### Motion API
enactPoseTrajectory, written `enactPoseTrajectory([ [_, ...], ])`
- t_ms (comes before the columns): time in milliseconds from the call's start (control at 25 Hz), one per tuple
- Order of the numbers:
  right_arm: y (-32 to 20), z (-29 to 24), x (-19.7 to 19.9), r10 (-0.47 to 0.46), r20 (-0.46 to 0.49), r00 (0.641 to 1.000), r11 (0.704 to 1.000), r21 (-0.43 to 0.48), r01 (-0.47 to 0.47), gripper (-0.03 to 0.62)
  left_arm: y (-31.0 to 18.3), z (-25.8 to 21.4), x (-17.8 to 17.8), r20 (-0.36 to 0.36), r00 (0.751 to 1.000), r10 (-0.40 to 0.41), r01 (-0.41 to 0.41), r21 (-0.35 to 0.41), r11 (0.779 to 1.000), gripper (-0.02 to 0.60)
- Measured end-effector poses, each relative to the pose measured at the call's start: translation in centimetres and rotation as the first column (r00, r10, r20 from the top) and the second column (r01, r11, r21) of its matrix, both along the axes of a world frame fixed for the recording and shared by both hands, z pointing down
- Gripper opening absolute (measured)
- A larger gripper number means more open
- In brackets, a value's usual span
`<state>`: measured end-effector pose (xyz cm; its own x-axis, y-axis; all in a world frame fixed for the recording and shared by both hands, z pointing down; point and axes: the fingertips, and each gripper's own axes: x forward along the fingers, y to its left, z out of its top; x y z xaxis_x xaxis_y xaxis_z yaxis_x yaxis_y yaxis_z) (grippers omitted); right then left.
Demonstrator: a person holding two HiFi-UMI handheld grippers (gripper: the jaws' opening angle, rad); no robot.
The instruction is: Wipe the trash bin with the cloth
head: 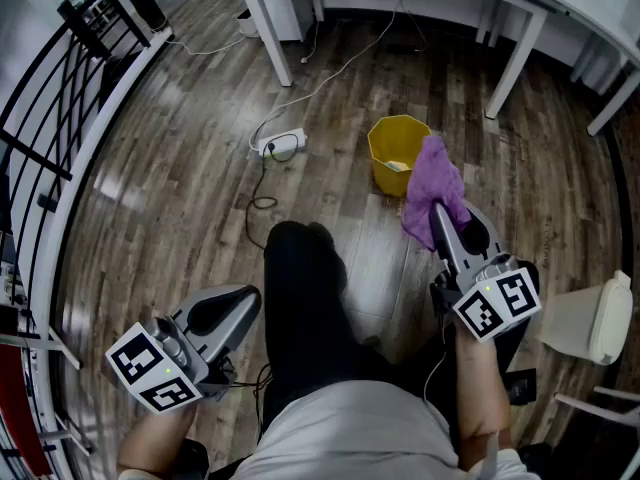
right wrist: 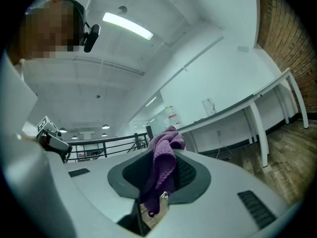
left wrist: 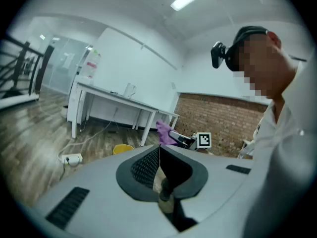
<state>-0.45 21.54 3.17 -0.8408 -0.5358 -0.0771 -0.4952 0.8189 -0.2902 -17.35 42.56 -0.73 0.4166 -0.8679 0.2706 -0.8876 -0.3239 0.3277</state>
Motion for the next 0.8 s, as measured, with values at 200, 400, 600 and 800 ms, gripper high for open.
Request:
enactPoseTrajectory([
  [200,-4.9,-0.2,2.2,0.083,0.026,0.996,0.996,-0.030,-0.082,0.091,-9.8,1.0,-0.5,0.157,0.987,0.009,-0.024,0.096,0.995,0.005],
  [400,-9.6,2.4,3.2,0.190,0.022,0.981,0.974,-0.129,-0.186,0.091,-19.1,3.8,0.7,0.257,0.964,0.063,-0.098,0.123,0.988,0.005],
  [600,-14.9,7.0,2.6,0.252,-0.003,0.968,0.944,-0.219,-0.247,0.091,-26.8,8.0,0.0,0.238,0.967,0.087,-0.110,0.085,0.990,0.005],
  [800,-20.4,13.8,3.3,0.323,-0.032,0.946,0.886,-0.341,-0.314,0.091,-33.6,12.5,-0.6,0.216,0.974,0.076,-0.087,0.044,0.995,0.005],
])
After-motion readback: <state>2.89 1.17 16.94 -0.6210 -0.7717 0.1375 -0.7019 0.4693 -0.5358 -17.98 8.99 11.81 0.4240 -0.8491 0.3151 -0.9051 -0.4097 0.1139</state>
